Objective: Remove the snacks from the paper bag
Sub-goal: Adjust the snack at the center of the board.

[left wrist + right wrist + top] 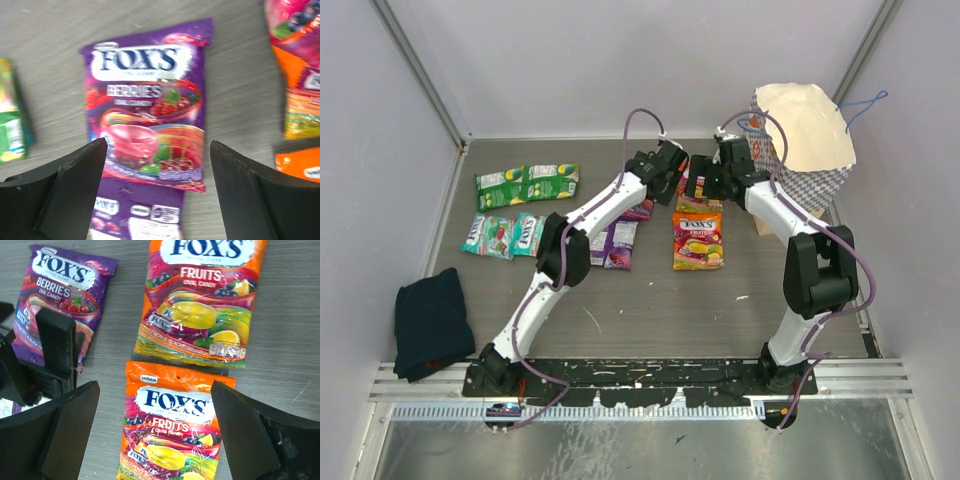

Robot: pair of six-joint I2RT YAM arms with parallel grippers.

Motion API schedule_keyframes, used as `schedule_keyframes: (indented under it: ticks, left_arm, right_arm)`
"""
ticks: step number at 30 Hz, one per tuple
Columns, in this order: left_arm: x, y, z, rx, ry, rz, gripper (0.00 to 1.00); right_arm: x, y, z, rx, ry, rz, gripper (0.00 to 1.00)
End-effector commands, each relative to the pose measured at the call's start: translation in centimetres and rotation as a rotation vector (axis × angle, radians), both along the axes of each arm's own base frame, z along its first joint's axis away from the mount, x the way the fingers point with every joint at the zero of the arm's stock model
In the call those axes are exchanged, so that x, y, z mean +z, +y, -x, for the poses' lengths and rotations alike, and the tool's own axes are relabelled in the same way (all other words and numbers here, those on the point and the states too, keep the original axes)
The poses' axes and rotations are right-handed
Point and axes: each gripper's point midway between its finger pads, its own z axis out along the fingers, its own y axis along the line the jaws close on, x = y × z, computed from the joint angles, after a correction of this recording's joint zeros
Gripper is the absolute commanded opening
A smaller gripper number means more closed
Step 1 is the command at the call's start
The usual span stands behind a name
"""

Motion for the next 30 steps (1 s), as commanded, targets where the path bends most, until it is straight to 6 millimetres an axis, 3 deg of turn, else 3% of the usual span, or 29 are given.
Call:
schedule_keyframes:
  ticks: [1,4,5,9,14,18,20,22,30]
  left_arm:
    - [3.5,-3.8,0.4,-0.067,0.037,0.341,0.91]
    - [6.0,-3.9,0.8,-0.112,0.061,0.504,0.97]
    - [7.7,-3.5,0.6,-0.133,0.055,0.578,0.98]
    - [8.8,0.8,0.0,-0.087,0.054,0.703,0.96]
    - [6.6,6.5,-1.0,0.016,0.066,0.723,0.69]
    - [4.0,7.9,-2.0,0.053,0.075,0.74,0.42]
    - [2.9,7.5,-2.8,0.045,0.089,0.737,0.36]
    - [1.1,7.3,-3.2,0.049,0.127,0.72,0.37]
    - [-2.0,7.5,-4.3,0.063,0.138,0.677,0.2]
  right_arm:
    - [3.7,-1.9,-1.2,-0.13,-0.119,-0.124,1.0]
    - [4.3,-1.2,-1.0,-0.143,-0.161,-0.219,1.0]
    - [4.3,-0.6,-0.9,-0.134,-0.164,-0.26,0.99]
    - [3.7,3.1,-0.9,-0.055,-0.142,-0.402,0.88]
    - [1.5,9.4,-1.8,0.051,-0.081,-0.389,0.8]
    - [-1.5,13.4,-2.9,0.092,-0.021,-0.364,0.66]
    - [-3.2,14.1,-3.4,0.082,0.009,-0.327,0.65]
    - [-4.5,14.2,-3.8,0.07,0.023,-0.297,0.65]
    - [-6.9,15.0,-5.7,0.076,0.055,-0.258,0.58]
